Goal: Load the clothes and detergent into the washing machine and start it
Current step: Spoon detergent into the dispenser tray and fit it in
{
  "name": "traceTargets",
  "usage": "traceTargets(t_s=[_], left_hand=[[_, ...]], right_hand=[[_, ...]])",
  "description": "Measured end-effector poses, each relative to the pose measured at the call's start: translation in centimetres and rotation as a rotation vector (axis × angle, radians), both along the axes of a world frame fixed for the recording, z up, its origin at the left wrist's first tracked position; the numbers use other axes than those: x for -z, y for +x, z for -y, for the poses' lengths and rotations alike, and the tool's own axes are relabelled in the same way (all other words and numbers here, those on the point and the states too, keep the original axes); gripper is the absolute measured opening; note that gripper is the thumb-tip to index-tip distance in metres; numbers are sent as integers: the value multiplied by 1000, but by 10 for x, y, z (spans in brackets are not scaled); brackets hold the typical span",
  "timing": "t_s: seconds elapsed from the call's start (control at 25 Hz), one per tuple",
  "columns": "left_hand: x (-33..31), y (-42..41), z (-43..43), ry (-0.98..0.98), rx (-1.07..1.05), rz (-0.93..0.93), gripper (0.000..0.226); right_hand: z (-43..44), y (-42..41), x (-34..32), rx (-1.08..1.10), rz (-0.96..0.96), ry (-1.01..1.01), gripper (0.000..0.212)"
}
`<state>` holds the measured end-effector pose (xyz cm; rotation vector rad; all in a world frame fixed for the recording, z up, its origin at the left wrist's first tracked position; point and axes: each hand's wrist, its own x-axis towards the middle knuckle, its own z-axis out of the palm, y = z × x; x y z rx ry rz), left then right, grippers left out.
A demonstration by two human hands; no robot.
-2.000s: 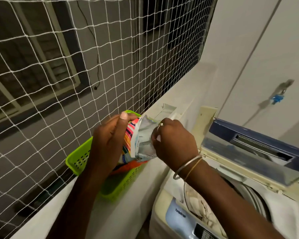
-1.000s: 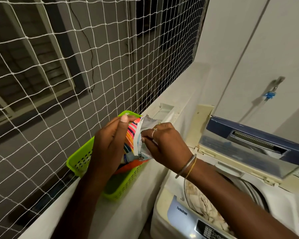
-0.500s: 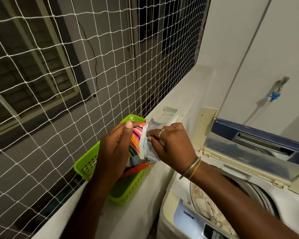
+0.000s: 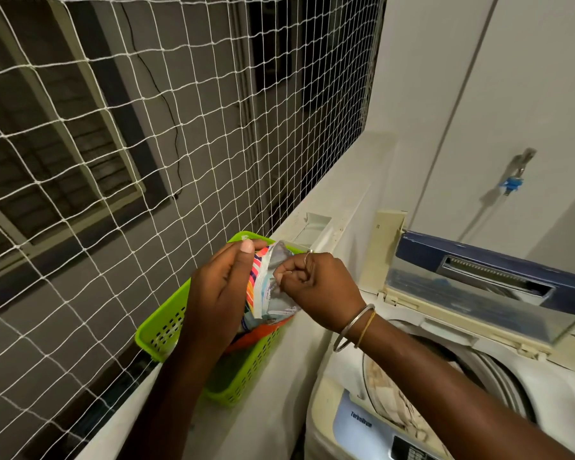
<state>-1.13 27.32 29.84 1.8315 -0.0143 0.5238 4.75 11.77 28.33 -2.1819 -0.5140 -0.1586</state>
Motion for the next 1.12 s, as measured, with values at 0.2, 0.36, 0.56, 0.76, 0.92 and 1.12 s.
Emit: traceTargets(t_s=[0.2, 0.36, 0.56, 0.76, 0.92, 1.12], left_hand=[[-3, -1, 1, -19, 11, 34, 32], [1, -3, -2, -25, 21, 24, 33], [0, -2, 0, -27, 7, 18, 33], [4, -1, 4, -61, -36, 18, 31], [3, -1, 6, -55, -33, 20, 33], [-6, -1, 12, -56, -20, 17, 38]], right_hand=[[1, 5, -2, 52, 302, -142, 17], [-6, -1, 3, -25, 314, -266, 17], [-1, -4, -1, -34, 104, -63, 17], [9, 0, -9, -22, -111, 129, 14], [20, 4, -21, 3, -208, 284, 16], [39, 10, -43, 38, -251, 342, 15]])
